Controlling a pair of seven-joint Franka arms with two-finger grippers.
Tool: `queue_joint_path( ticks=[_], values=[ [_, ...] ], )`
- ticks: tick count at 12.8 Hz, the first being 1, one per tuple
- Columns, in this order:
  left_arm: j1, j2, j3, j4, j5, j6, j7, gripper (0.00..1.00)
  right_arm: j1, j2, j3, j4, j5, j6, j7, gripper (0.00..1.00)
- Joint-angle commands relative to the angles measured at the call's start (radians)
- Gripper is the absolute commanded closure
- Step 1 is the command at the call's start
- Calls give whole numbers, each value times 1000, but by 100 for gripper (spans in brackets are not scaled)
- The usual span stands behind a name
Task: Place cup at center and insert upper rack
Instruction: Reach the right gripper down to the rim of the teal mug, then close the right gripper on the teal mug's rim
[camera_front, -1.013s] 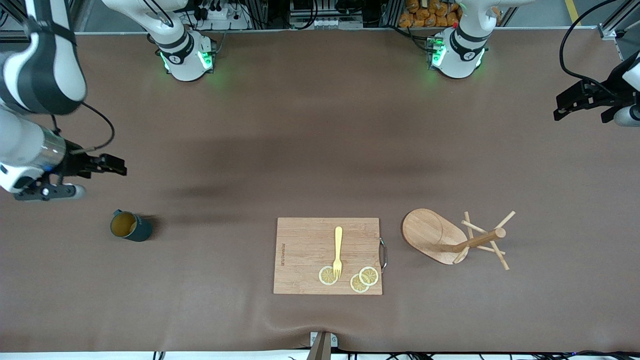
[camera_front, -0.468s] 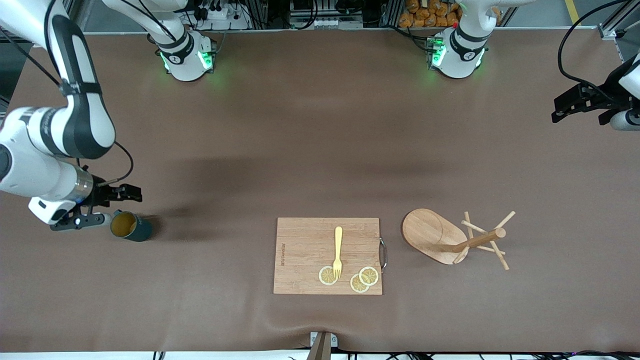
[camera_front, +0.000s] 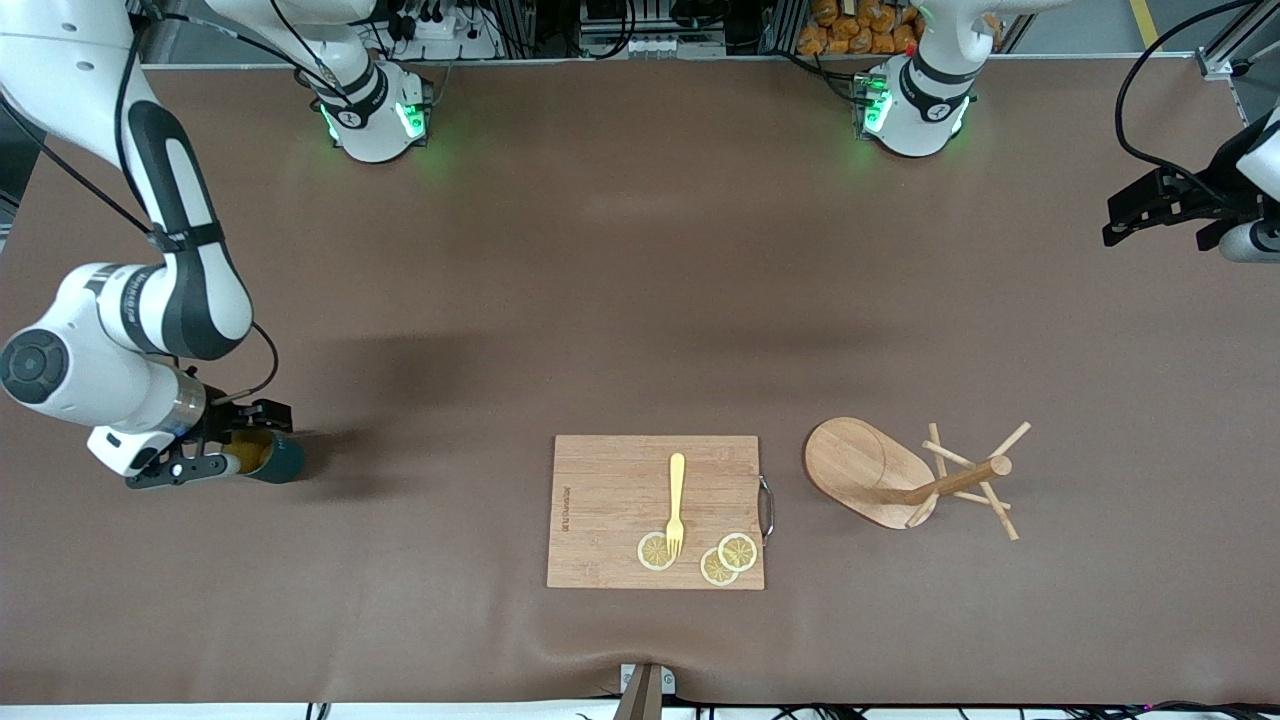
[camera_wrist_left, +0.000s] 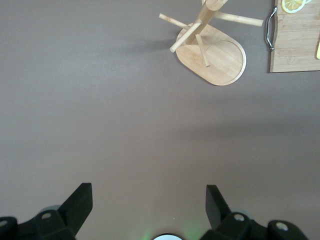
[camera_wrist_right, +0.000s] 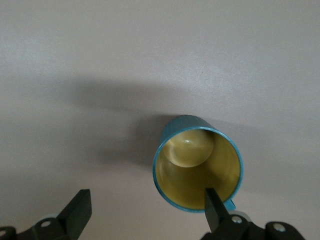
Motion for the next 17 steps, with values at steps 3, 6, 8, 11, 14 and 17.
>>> queue_joint_path(
  ticks=[3, 6, 8, 11, 14, 17],
  values=[
    [3, 9, -2, 14, 10, -11, 16, 0, -14, 43, 16, 11, 5, 40, -13, 0],
    [3, 10, -2, 14, 11, -11, 14, 0, -9, 60, 16, 11, 5, 52, -13, 0],
    [3, 10, -2, 14, 11, -11, 14, 0, -8, 73, 16, 11, 5, 66, -13, 1],
    [3, 9, -2, 12, 13, -14, 16, 0, -8, 82, 16, 12, 5, 68, -19, 18],
    [5, 9, -2, 15, 13, -17, 16, 0, -6, 88, 16, 14, 4, 66, -21, 58],
    [5, 10, -2, 15, 13, -17, 14, 0, -3, 86, 16, 14, 4, 66, -44, 98]
  ],
)
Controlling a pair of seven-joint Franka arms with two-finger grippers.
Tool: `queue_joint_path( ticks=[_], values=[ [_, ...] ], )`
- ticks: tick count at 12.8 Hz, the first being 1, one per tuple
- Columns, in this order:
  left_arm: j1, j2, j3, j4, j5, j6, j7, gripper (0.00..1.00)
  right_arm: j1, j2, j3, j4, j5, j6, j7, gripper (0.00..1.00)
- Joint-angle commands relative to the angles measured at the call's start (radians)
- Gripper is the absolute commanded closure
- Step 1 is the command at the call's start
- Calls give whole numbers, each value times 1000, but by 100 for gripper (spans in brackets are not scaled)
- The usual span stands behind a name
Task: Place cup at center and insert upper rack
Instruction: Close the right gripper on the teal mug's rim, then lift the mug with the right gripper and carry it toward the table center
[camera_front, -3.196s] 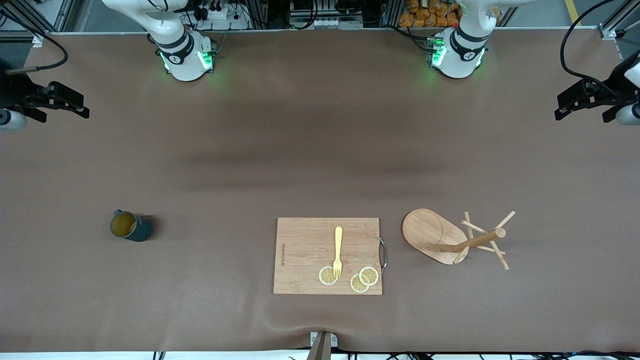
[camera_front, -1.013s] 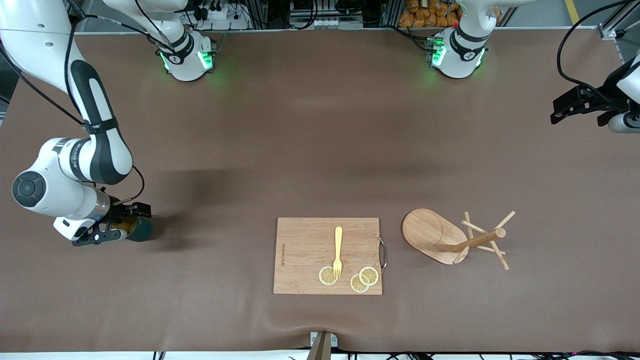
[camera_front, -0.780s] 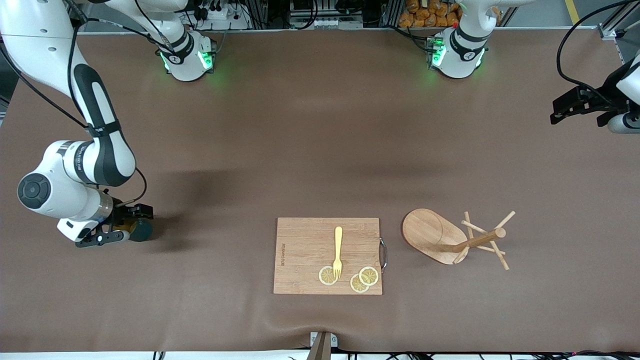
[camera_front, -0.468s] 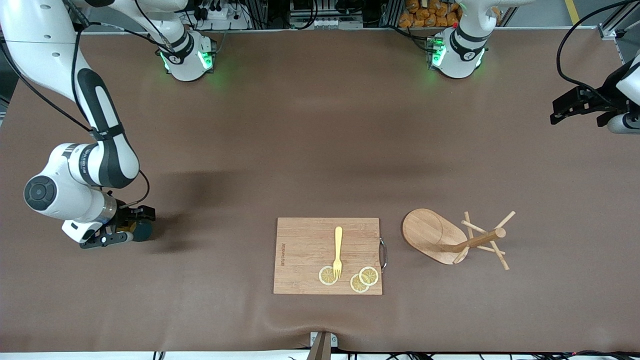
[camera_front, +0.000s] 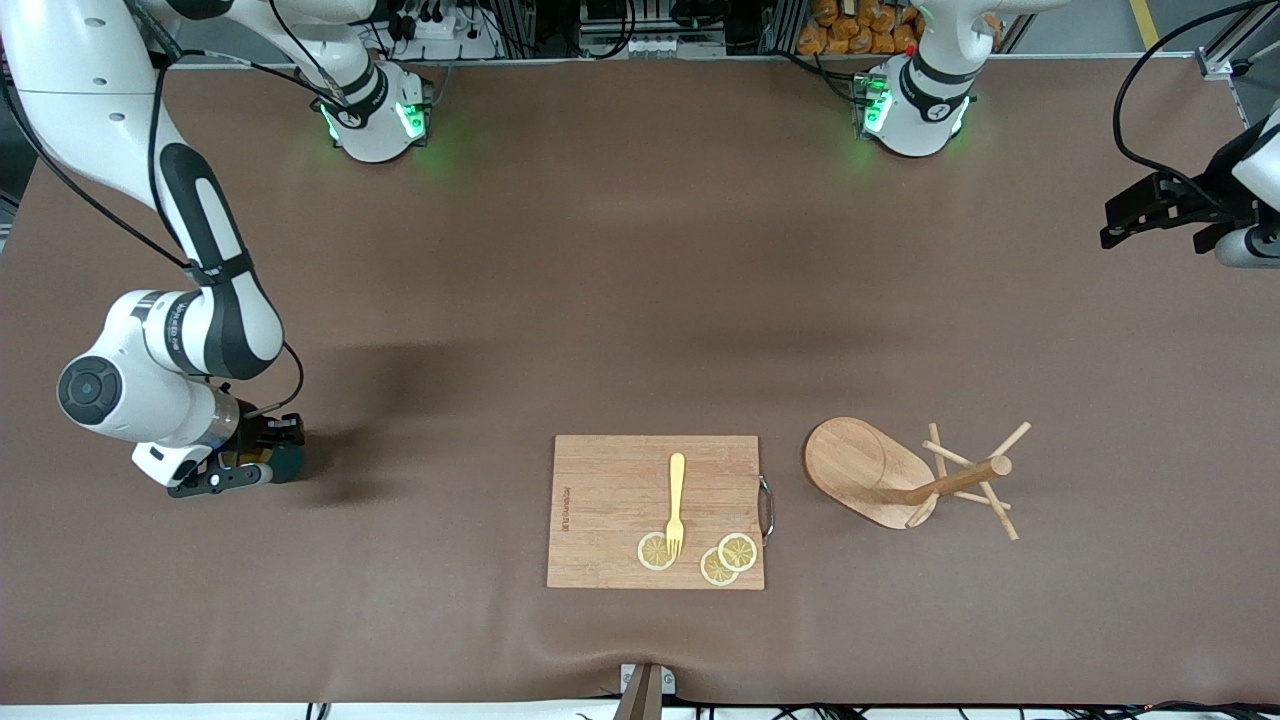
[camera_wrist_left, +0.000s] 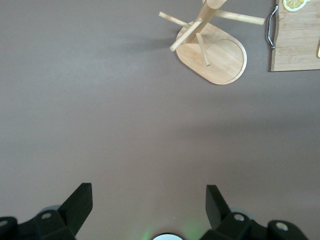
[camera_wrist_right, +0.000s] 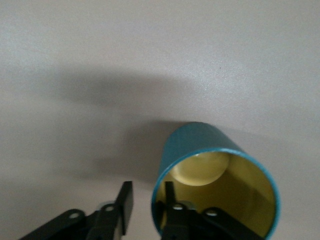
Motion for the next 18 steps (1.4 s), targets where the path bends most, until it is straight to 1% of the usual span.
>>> queue_joint_path(
  ticks=[1, 7, 8, 11, 14, 15, 18],
  values=[
    [5, 5, -2, 15, 13, -16, 14, 0, -2, 6, 6, 14, 4, 2, -27, 100],
    [0, 13, -2, 20, 11, -5, 1, 0, 17, -17, 9, 28, 5, -14, -16, 100],
    [0, 13, -4, 20, 11, -5, 1, 0, 33, -34, 9, 34, 7, -30, -13, 100],
    [2, 13, -4, 18, 11, -5, 1, 0, 99, -68, 12, 101, 19, -159, -8, 100],
    [3, 11, -5, 18, 10, -5, 10, 0, 218, -94, 12, 166, 20, -248, -7, 100],
    [5, 11, -5, 17, 10, -5, 13, 0, 260, -98, 12, 176, 20, -273, 24, 100],
    [5, 14, -4, 14, 13, -8, 14, 0, 397, -108, 14, 209, 25, -357, 235, 100]
  ],
)
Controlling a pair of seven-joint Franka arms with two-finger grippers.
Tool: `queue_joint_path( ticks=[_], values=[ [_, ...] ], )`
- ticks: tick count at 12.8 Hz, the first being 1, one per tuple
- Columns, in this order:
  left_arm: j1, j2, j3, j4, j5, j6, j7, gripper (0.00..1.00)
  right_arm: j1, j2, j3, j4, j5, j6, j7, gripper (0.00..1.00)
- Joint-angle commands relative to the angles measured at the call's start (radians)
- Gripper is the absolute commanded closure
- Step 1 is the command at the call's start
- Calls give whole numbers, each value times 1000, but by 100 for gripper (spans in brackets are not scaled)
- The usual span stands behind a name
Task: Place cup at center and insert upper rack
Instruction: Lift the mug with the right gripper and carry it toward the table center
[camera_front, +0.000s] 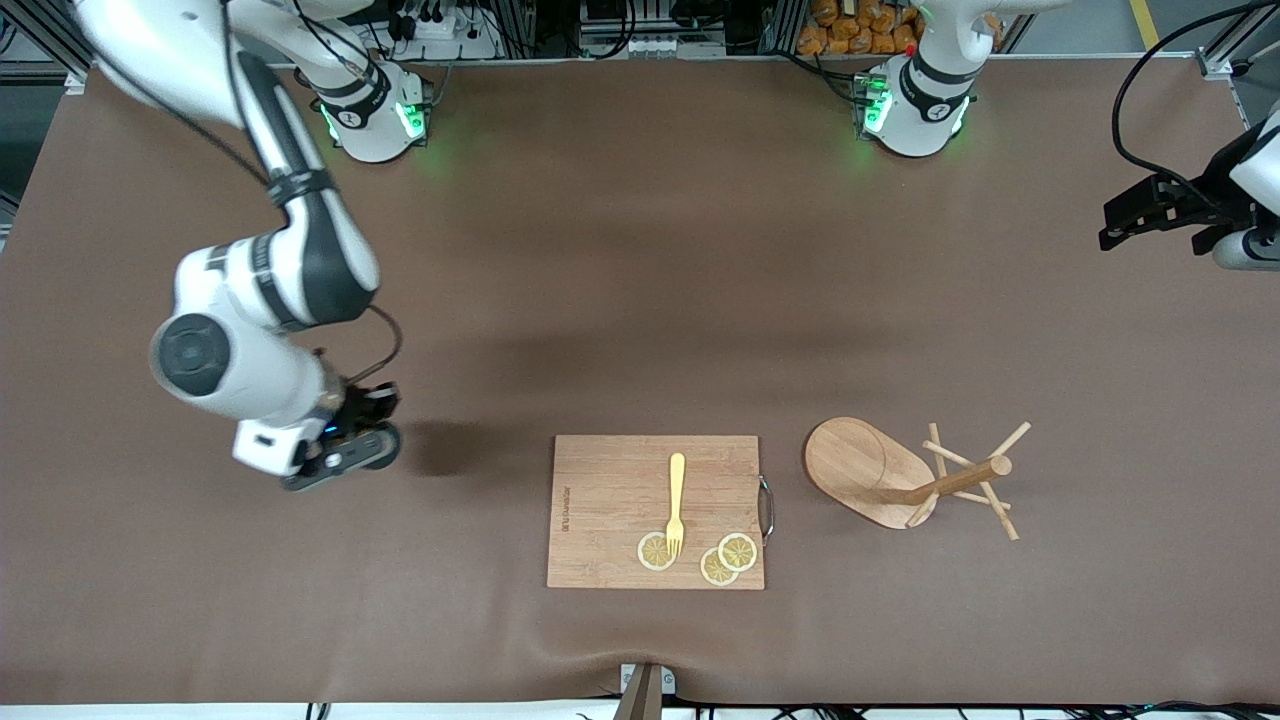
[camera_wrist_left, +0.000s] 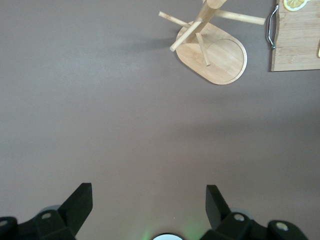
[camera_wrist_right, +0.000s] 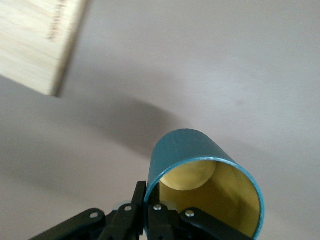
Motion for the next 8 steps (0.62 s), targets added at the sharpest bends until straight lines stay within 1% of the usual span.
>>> queue_joint_path(
  ticks=[1, 5, 8],
  values=[
    [4, 8, -5, 13, 13, -8, 14, 0, 121, -12, -10, 20, 9, -50, 158, 100],
    [1, 11, -6, -4, 13, -8, 14, 0, 321, 1, -10, 20, 16, -47, 284, 100],
    [3, 11, -6, -7, 11, -8, 14, 0, 431, 16, -12, 22, 83, -36, 303, 100]
  ],
)
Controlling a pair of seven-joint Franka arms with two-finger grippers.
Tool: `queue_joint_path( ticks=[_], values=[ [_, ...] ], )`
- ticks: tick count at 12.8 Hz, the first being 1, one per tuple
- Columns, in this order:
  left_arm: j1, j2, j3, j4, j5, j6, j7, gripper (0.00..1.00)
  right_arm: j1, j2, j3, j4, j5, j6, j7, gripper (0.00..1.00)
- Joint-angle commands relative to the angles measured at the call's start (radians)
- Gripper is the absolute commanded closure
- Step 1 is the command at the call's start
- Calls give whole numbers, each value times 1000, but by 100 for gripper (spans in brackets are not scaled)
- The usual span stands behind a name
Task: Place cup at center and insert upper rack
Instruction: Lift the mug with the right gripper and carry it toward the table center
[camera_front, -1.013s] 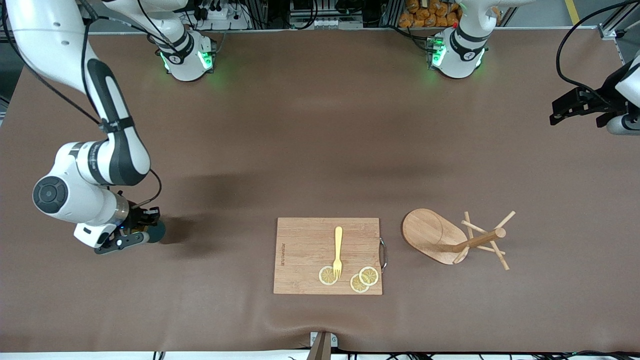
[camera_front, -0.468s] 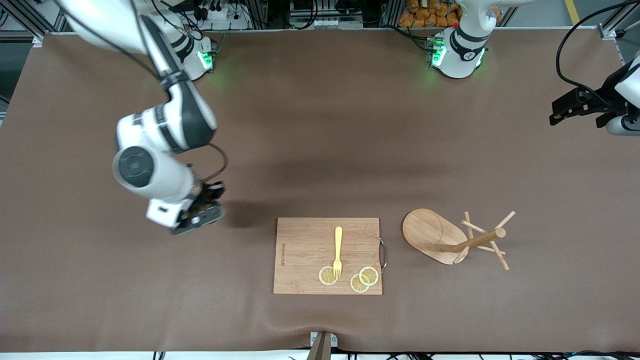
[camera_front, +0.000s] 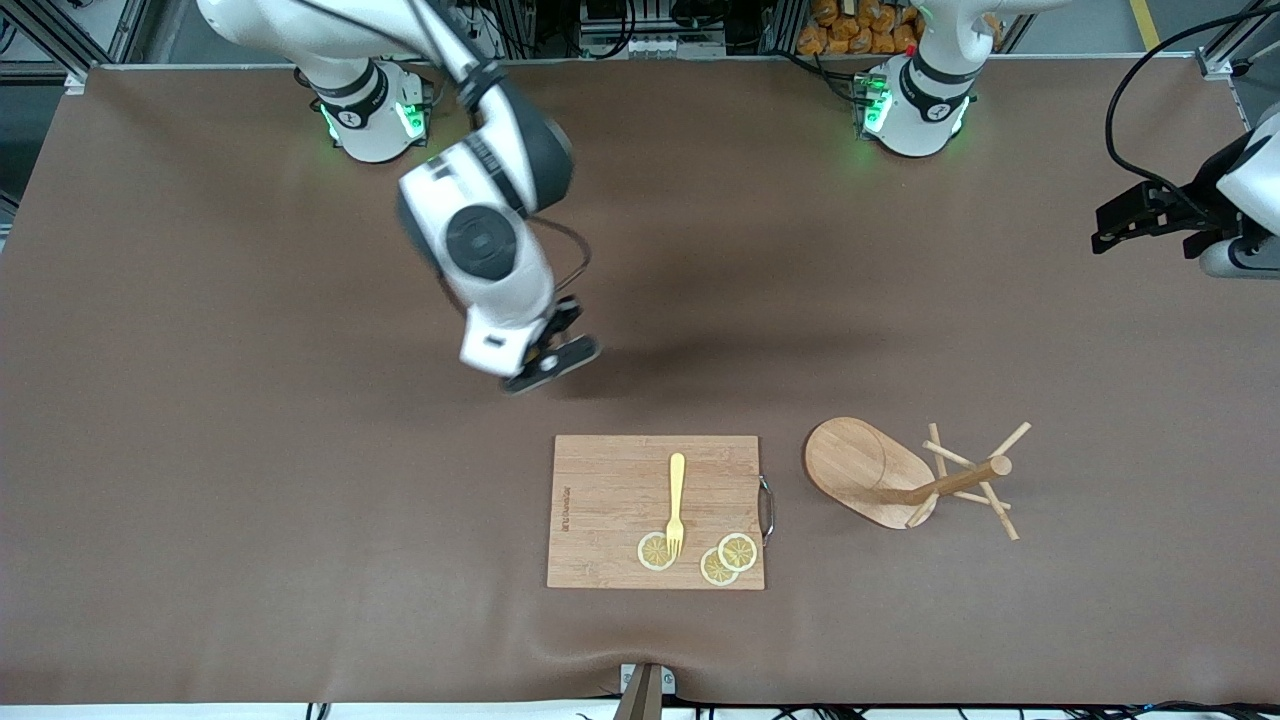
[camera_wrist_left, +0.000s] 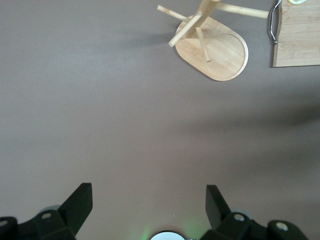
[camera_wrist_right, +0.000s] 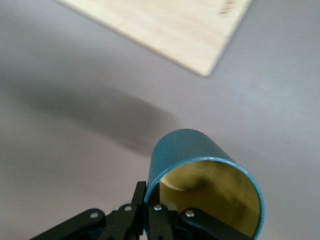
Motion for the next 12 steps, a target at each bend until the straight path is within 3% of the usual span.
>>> queue_joint_path(
  ticks=[1, 4, 12],
  values=[
    [4, 2, -4, 5, 11, -7, 14, 0, 75, 36, -14, 11, 64, 9, 9, 100],
    [4, 24, -4, 12, 13, 5, 16, 0, 193, 96, -15, 20, 73, 138, 162, 100],
    [-9, 51, -4, 9, 13, 50, 14, 0, 313, 190, -15, 49, 73, 166, 463, 100]
  ],
)
